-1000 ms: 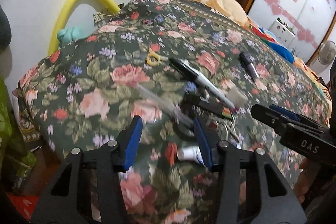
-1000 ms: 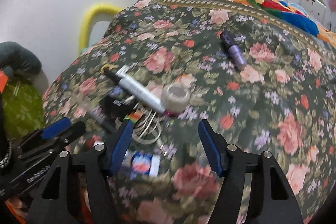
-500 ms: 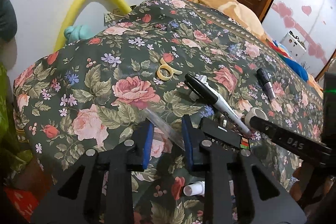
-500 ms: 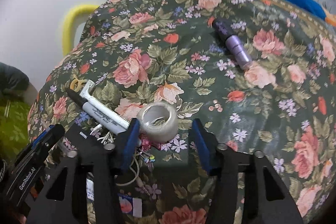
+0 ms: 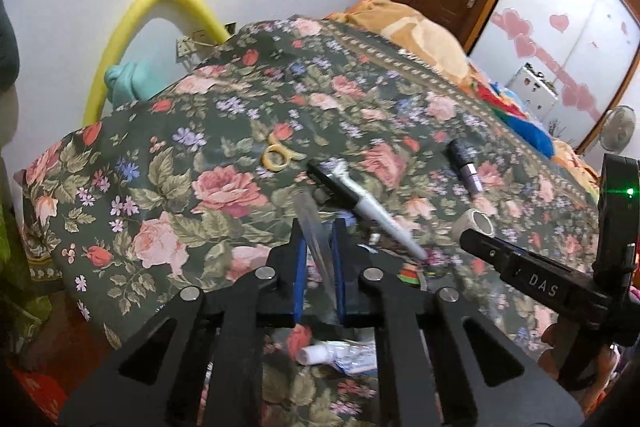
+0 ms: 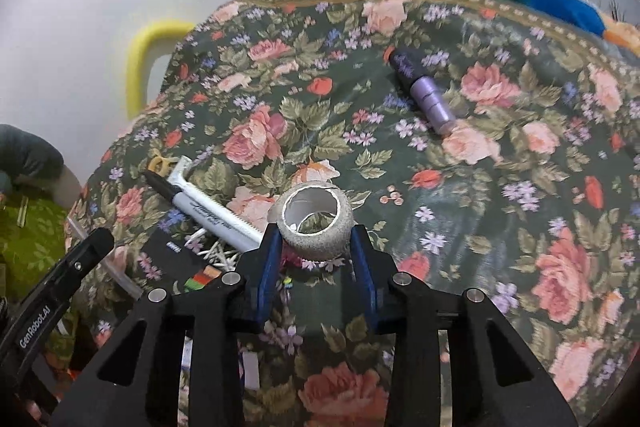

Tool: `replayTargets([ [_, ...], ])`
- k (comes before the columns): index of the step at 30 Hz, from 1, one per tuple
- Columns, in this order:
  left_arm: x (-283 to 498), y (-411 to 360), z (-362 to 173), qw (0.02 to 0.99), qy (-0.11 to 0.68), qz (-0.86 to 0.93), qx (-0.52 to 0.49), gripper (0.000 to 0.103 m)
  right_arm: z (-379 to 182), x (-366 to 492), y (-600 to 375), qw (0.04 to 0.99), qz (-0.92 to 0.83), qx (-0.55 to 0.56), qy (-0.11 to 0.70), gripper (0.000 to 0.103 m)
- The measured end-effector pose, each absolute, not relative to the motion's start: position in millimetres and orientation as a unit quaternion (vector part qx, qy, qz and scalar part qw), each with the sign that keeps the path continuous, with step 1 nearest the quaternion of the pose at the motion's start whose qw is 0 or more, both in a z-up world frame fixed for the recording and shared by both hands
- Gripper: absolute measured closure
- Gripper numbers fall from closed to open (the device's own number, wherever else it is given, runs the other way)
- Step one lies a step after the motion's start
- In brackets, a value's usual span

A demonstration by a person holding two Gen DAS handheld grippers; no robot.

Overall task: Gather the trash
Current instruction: 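Carry the tape roll with the right tool while the left tool carries the straw to the white bin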

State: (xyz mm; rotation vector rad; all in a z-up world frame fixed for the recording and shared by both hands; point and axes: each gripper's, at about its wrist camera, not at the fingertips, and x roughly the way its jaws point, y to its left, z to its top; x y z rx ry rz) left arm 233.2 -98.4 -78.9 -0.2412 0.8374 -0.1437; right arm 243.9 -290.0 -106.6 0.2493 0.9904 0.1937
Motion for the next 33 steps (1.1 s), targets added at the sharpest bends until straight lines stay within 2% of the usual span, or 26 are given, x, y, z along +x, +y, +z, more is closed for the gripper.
replayTargets([
  [18,175,-112,-14,0.919,0.371,-0.095,-0.092,0.096,-40,174,-278,0.891,0.121,0.081,0.430,0.071],
  [33,90,-43,24,0.929,0.354,-0.055,-0.094,0.096,15,103,-216,0.902,0.182,0.036,0.389,0.071],
])
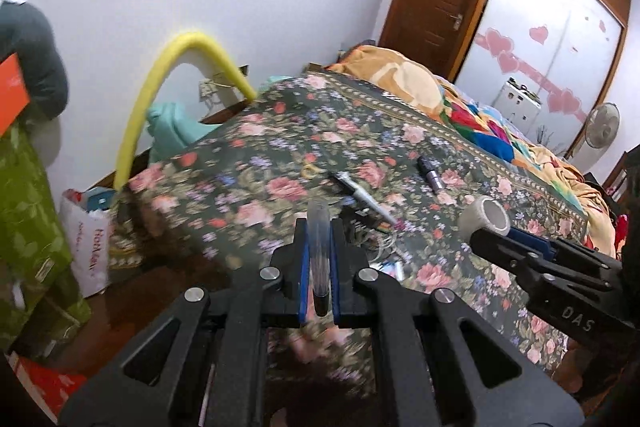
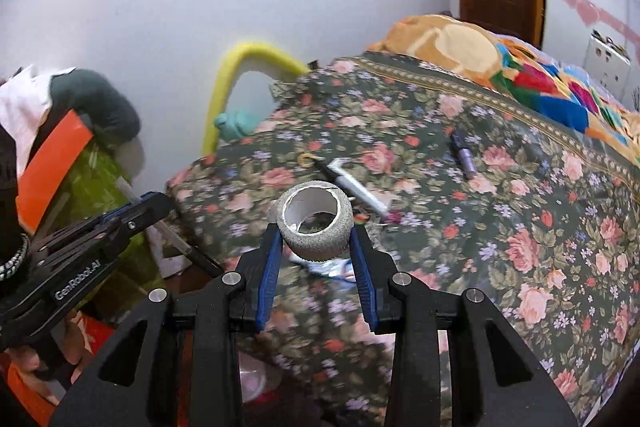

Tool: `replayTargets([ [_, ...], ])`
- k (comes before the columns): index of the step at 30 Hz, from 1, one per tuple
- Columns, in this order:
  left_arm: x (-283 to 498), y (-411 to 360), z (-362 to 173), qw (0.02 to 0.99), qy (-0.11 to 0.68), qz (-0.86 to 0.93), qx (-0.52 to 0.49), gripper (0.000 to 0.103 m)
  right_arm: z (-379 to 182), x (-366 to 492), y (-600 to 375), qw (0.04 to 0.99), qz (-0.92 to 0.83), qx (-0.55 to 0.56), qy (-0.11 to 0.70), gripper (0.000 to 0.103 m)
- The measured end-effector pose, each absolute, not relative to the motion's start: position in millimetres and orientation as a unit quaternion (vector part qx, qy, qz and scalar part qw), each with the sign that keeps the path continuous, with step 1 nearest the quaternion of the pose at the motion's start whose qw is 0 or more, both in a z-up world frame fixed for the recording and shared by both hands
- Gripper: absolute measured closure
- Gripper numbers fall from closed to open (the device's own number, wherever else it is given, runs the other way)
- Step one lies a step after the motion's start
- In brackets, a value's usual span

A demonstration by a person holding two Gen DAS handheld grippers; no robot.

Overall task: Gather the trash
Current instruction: 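Carry the tape roll with the right tool while the left tool carries the straw to the white bin, then open the right tool over the bin while the left tool releases the straw into it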

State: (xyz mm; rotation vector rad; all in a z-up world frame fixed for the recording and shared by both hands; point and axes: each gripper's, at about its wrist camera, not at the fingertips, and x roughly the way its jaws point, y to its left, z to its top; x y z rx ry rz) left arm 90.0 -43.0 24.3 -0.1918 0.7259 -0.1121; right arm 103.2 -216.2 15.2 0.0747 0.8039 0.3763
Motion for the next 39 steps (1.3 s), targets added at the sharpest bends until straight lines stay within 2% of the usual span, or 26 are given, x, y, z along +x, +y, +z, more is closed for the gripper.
replayTargets([
  [15,11,52,-7,0.909,0.403,0.017,-0.106,0.096,-13,43,-115,0.863,0.265,-0.013,0.431,0.071],
  [28,-15,97,-88,0.855,0.496,0.050,-0.141,0.096,-71,11,-49,0.806,0.306,-0.080,0.500,0.071],
  [39,-15,101,-142,0.819,0.552,0.041,-0.152,0.096,-116,19,-29,0.749,0.315,-0.076,0.578,0.071],
])
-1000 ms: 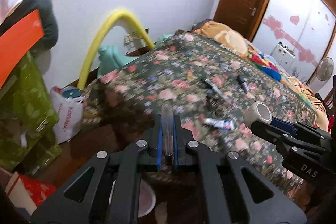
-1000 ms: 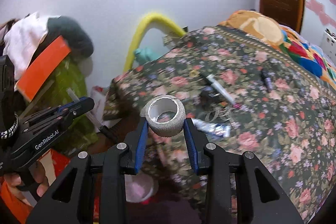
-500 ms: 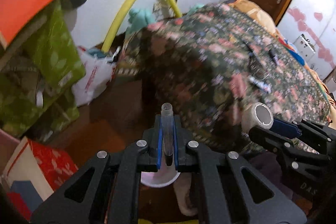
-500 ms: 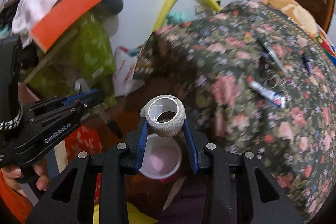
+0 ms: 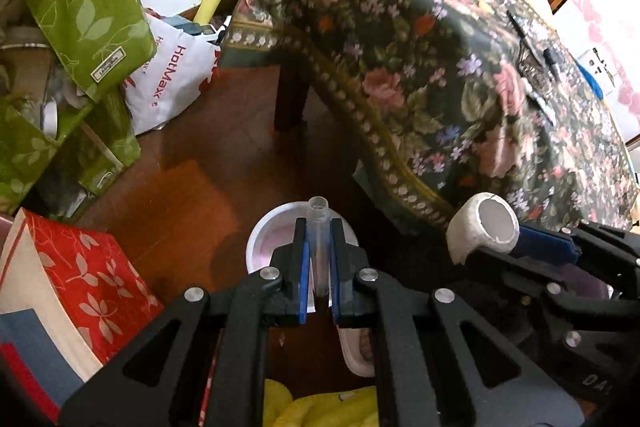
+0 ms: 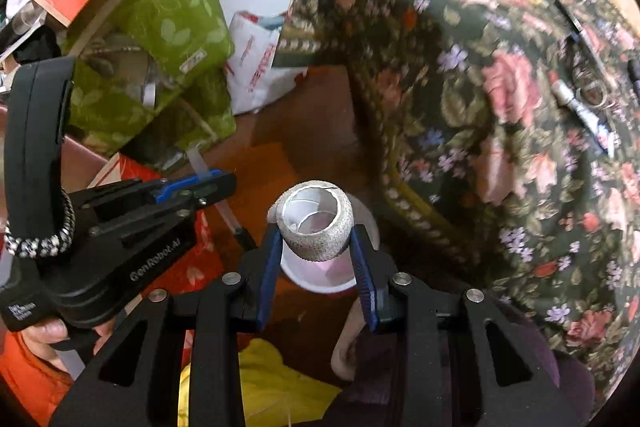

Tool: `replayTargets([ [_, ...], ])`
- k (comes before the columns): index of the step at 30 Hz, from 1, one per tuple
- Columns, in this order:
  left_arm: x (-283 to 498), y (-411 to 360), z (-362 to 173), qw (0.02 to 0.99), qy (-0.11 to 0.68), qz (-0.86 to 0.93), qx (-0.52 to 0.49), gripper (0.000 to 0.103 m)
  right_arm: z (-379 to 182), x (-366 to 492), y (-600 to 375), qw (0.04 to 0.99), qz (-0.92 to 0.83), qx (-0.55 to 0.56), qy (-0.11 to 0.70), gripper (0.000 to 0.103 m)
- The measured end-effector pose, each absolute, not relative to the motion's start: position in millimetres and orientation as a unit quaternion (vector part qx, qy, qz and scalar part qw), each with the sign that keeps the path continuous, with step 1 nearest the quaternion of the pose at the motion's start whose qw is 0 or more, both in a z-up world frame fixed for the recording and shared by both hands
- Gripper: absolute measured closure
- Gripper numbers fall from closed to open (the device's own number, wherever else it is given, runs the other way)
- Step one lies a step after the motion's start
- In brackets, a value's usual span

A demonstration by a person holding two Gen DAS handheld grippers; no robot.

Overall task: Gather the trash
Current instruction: 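Open the right tool over the bin while the left tool releases the straw into it, then move both tools back over the items on the bedspread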

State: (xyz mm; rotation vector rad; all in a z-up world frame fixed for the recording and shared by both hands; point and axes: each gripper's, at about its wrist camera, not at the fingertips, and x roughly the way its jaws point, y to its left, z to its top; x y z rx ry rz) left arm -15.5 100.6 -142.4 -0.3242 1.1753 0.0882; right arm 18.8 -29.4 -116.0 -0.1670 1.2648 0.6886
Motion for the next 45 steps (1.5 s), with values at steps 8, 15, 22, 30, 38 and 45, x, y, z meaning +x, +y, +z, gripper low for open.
replayTargets([
  [8,-9,105,-156,0.801,0.574,0.037,-0.167,0.092,-121,22,-20,0.730,0.332,-0.084,0.592,0.067],
  [15,-14,104,-153,0.804,0.575,0.050,-0.141,0.082,-117,16,-19,0.737,0.335,-0.097,0.579,0.060],
  [22,-19,98,-132,0.820,0.556,0.051,-0.126,0.082,-103,17,-27,0.751,0.333,-0.090,0.563,0.059],
  [30,-16,86,-99,0.845,0.521,0.045,-0.115,0.082,-73,23,-50,0.789,0.316,-0.080,0.520,0.059],
  [38,-3,59,-46,0.887,0.447,0.021,-0.112,0.082,-30,37,-95,0.849,0.274,-0.068,0.448,0.059],
  [45,25,27,-17,0.909,0.405,0.004,-0.098,0.082,-3,54,-138,0.891,0.215,-0.070,0.394,0.059],
])
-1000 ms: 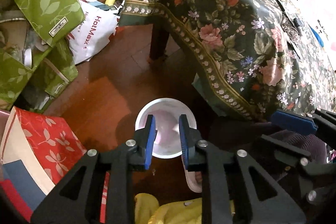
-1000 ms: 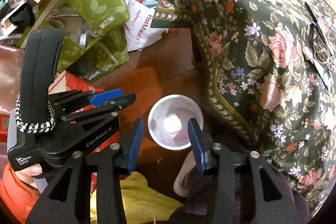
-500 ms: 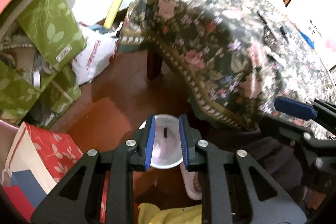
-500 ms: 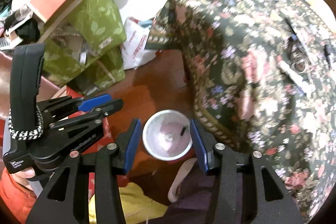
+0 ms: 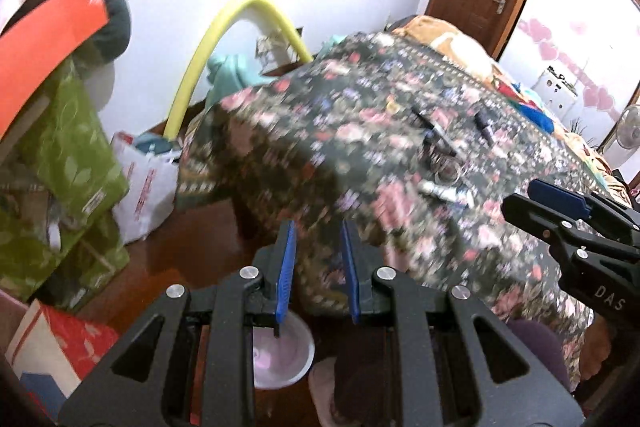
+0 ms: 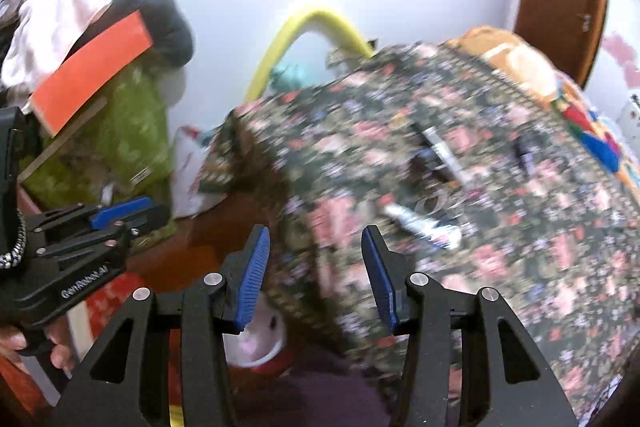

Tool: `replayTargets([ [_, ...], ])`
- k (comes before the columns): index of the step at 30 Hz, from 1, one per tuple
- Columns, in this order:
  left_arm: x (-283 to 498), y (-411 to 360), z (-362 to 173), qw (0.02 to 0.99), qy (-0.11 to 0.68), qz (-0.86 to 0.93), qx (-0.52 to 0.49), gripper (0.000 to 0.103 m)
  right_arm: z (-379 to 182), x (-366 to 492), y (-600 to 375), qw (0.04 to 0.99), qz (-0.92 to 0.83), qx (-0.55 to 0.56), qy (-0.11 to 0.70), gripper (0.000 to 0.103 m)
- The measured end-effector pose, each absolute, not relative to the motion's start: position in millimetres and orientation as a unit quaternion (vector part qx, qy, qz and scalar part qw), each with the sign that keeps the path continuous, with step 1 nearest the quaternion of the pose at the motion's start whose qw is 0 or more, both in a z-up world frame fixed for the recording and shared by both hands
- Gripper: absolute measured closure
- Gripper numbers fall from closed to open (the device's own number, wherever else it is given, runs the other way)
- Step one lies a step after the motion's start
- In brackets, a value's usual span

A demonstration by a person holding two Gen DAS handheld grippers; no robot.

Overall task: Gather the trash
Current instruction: 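Move both tools back over the items on the bedspread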

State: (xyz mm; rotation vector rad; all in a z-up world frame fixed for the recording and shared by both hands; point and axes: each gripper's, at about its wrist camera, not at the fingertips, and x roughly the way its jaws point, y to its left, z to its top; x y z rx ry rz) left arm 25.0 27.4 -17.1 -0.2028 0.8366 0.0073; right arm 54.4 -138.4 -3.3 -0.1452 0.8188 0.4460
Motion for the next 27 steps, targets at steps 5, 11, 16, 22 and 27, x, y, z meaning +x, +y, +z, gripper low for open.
replayTargets([
  [5,54,1,-13,0.911,0.402,-0.009,-0.093,0.082,2,71,-173,0.905,0.178,-0.070,0.381,0.059],
  [11,93,-34,-15,0.908,0.410,-0.016,-0.083,0.051,2,102,-225,0.911,0.146,-0.042,0.383,0.052],
  [16,124,-59,-25,0.905,0.415,-0.021,-0.092,0.039,1,130,-267,0.921,0.110,-0.032,0.371,0.029],
  [22,168,-86,-46,0.894,0.435,-0.039,-0.103,0.039,-12,179,-311,0.918,0.086,-0.021,0.387,0.025],
  [27,201,-103,-64,0.887,0.446,-0.047,-0.108,0.039,-36,227,-337,0.906,0.082,-0.009,0.415,0.025],
])
